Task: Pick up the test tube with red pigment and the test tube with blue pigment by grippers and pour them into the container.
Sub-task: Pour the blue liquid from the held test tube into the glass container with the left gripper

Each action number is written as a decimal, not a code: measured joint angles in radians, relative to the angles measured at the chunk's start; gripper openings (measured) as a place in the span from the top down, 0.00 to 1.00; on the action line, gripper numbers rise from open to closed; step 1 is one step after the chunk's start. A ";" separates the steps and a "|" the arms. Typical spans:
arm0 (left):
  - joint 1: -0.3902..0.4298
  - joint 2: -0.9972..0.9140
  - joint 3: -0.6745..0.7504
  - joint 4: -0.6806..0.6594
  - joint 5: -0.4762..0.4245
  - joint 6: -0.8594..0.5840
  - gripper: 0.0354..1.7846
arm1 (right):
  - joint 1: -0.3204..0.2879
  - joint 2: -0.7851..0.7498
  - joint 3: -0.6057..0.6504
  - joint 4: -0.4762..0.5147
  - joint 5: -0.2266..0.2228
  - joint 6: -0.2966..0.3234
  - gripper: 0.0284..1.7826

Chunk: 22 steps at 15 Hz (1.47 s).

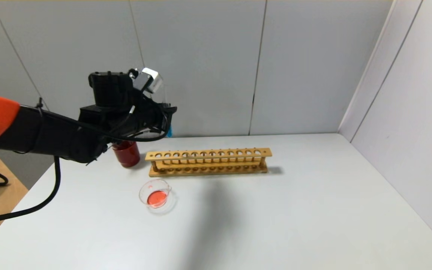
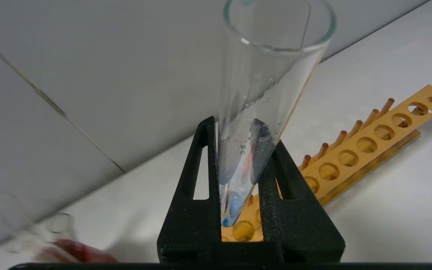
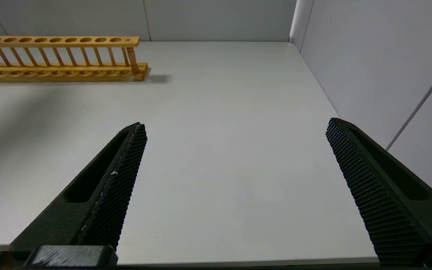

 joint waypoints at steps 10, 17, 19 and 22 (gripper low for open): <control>0.125 -0.229 -0.028 0.193 -0.024 0.365 0.83 | 0.000 0.000 0.000 0.000 0.000 0.000 0.02; 0.172 -0.339 0.110 0.314 -0.104 0.515 0.83 | 0.000 0.000 0.000 0.000 0.000 0.000 0.02; 0.179 -0.361 0.138 0.384 -0.155 0.543 0.83 | 0.000 0.000 0.000 0.000 0.000 0.000 0.02; 0.238 -0.396 0.155 0.546 -0.158 0.645 0.83 | 0.000 0.000 0.000 0.000 0.000 0.000 0.02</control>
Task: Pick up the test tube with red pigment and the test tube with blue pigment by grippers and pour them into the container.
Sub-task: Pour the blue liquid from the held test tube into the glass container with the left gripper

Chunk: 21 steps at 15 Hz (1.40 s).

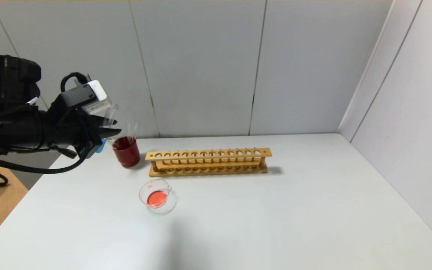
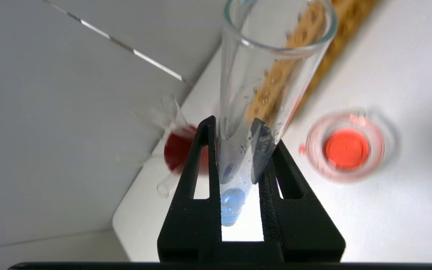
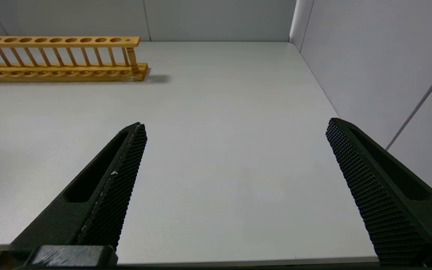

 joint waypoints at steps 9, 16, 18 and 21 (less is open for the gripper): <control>0.138 0.000 0.017 0.036 -0.063 0.401 0.83 | 0.000 0.000 0.000 0.000 0.000 0.000 0.02; 0.144 0.050 0.014 0.032 -0.064 0.618 0.83 | 0.000 0.000 0.000 0.000 0.000 0.000 0.02; 0.150 0.061 0.013 0.033 -0.063 0.689 0.83 | 0.000 0.000 0.000 0.000 0.000 0.000 0.02; 0.154 0.080 0.015 0.029 -0.053 0.750 0.83 | 0.000 0.000 0.000 0.000 0.000 0.000 0.02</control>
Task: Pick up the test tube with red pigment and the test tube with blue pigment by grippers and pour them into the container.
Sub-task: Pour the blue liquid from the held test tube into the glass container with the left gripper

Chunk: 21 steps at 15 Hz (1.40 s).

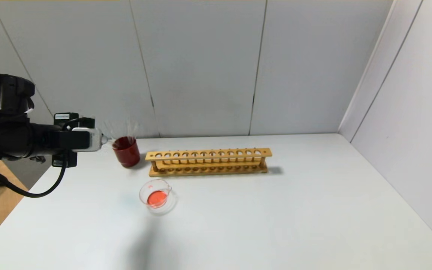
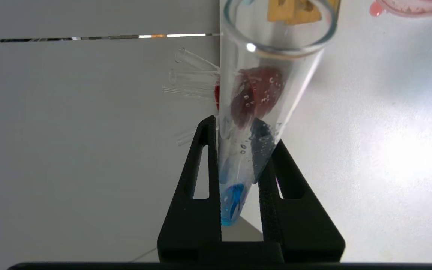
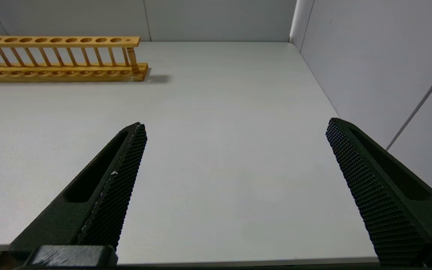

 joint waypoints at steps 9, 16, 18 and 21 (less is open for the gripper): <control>-0.064 0.082 0.015 -0.019 0.005 0.021 0.83 | 0.000 0.000 0.000 0.000 0.000 0.000 0.02; -0.075 0.154 0.022 -0.136 0.028 0.094 0.83 | 0.000 0.000 0.000 0.000 0.000 0.000 0.02; -0.075 0.164 0.023 -0.137 0.054 0.140 0.83 | 0.000 0.000 0.000 0.000 0.000 0.000 0.02; -0.088 0.195 0.023 -0.141 0.070 0.144 0.83 | 0.000 0.000 0.000 0.000 0.000 0.000 0.02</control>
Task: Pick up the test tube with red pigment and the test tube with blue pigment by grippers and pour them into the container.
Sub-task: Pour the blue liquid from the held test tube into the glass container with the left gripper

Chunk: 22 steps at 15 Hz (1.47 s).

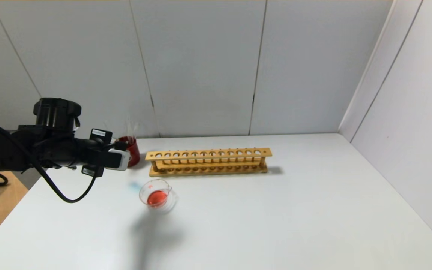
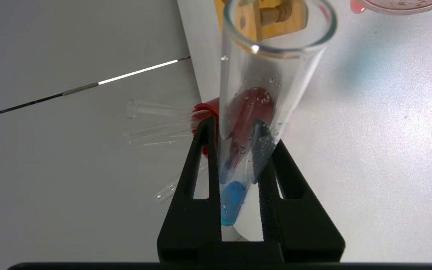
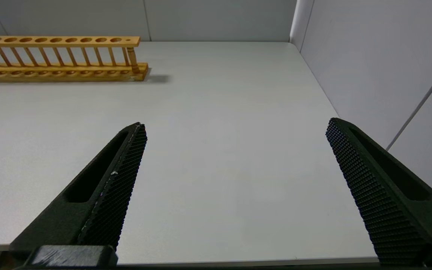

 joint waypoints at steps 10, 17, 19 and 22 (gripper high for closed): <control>-0.034 0.062 -0.018 -0.009 0.067 0.053 0.83 | 0.000 0.000 0.000 0.000 0.000 0.000 0.02; -0.054 0.083 -0.021 -0.008 0.136 0.064 0.83 | 0.000 0.000 0.000 0.000 0.000 0.000 0.02; -0.066 0.096 -0.024 -0.009 0.159 0.063 0.83 | 0.000 0.000 0.000 0.000 0.000 0.000 0.02; -0.088 0.116 -0.027 -0.021 0.174 0.063 0.83 | 0.000 0.000 0.000 0.000 0.000 0.000 0.02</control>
